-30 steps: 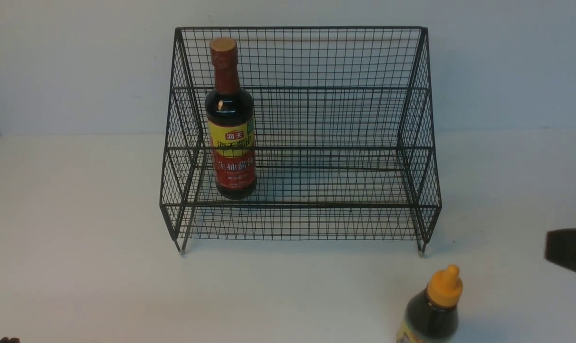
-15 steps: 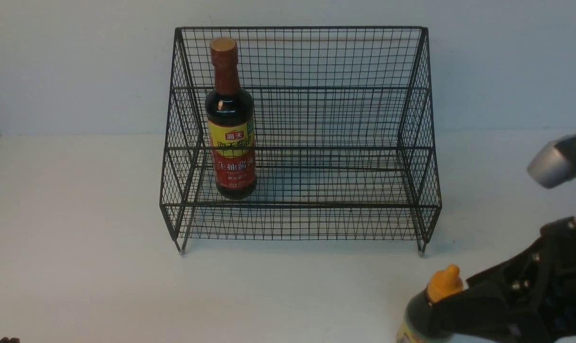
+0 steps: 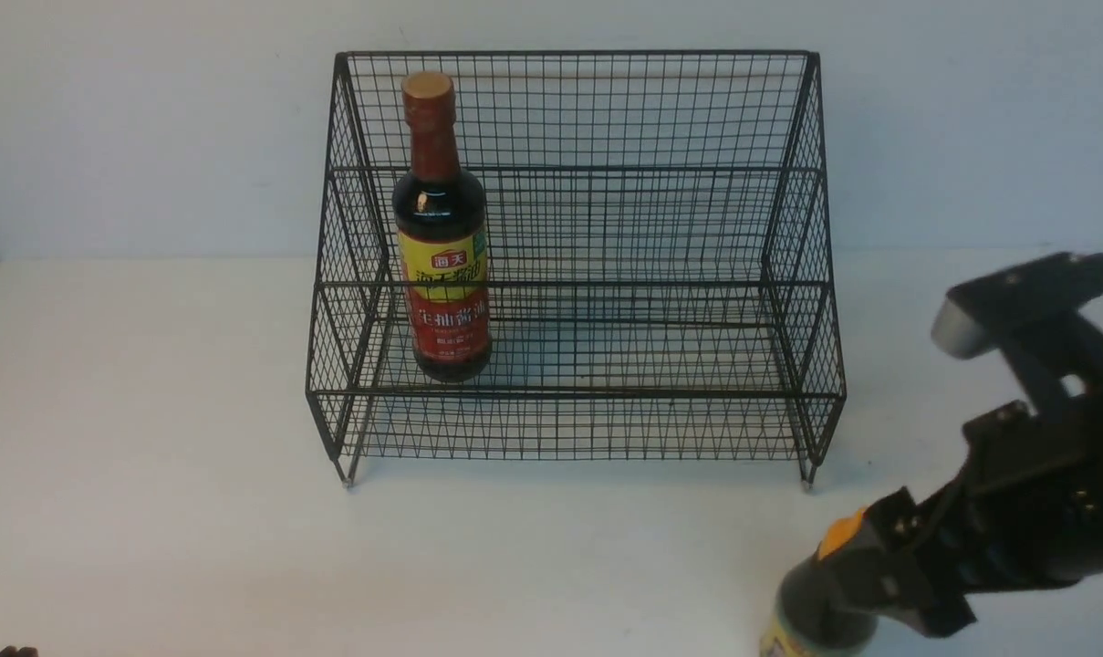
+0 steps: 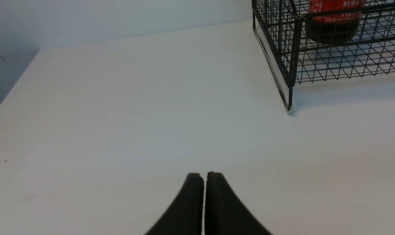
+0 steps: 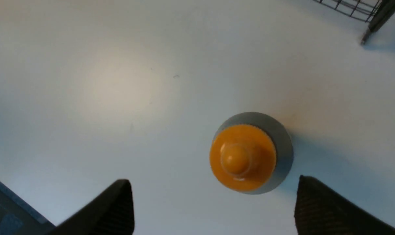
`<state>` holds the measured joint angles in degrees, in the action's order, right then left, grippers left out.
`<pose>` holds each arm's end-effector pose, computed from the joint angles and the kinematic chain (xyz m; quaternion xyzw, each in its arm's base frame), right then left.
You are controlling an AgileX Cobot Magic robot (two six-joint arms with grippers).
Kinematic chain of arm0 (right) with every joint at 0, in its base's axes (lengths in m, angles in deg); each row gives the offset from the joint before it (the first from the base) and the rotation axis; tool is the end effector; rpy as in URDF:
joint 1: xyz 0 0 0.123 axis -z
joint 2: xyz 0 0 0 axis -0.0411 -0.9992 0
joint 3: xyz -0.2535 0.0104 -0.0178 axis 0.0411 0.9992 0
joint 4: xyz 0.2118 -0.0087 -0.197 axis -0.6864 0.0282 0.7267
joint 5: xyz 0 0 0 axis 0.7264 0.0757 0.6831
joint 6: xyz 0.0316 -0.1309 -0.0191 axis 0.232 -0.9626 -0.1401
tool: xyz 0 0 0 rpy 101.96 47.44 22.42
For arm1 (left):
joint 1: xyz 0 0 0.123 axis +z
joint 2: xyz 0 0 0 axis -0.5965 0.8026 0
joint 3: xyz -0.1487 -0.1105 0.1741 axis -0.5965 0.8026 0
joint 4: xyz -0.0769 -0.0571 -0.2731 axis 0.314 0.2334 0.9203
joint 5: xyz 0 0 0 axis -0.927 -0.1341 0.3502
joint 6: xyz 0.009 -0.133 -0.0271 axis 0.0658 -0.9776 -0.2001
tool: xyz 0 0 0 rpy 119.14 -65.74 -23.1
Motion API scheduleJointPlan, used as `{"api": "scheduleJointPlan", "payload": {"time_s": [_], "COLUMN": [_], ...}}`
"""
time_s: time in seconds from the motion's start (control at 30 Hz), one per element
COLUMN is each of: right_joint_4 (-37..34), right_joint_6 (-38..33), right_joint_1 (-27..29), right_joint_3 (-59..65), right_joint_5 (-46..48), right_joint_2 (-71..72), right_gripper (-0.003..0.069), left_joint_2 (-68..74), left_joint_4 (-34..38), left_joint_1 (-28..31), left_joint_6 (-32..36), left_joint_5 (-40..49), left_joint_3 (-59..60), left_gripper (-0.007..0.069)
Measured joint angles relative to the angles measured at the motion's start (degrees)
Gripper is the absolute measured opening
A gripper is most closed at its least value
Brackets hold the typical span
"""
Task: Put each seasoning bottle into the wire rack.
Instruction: Use the right arm to grab the condiment bottle closest to it, then use the right arm to put the condiment bottle back on the shelf
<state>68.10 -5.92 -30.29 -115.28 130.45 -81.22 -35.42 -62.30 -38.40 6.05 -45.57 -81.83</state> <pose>0.2306 0.1576 0.2032 -0.2470 0.9447 0.1559 0.1489 0.1646 -0.0062 0.1572 0.0453 0.8033 0.0101 0.5937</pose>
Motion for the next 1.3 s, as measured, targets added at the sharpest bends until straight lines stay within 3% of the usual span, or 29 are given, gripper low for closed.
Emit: {"api": "scheduleJointPlan", "payload": {"time_s": [0.33,0.53,0.73,1.0,1.13,1.3], "right_joint_4": [1.7,2.1,2.3,2.6,3.0,3.0], "right_joint_6": [0.1,0.1,0.0,-1.5,-1.5,-1.5], "right_joint_1": [-0.6,-0.6,-0.6,-0.6,-0.6,-0.6], "right_joint_3": [-0.1,-0.1,-0.1,-3.1,-11.9,-20.7], "right_joint_5": [-2.7,-2.8,-2.7,4.3,13.2,15.1], "right_joint_2": [-6.2,-6.3,-6.3,-6.3,-5.5,-5.2], "right_gripper": [0.0596,0.0544,0.0300,0.0304,0.0304,0.0302], "left_joint_2": [0.0,0.0,0.0,0.0,0.0,0.0], "left_joint_4": [0.0,0.0,0.0,0.0,0.0,0.0], "left_joint_1": [0.0,0.0,0.0,0.0,0.0,0.0], "left_joint_6": [0.0,0.0,0.0,0.0,0.0,0.0], "left_joint_5": [0.0,0.0,0.0,0.0,0.0,0.0], "left_joint_3": [0.0,0.0,0.0,0.0,0.0,0.0], "left_gripper": [-0.0005,-0.0005,-0.0005,-0.0005,-0.0005,-0.0005]}}
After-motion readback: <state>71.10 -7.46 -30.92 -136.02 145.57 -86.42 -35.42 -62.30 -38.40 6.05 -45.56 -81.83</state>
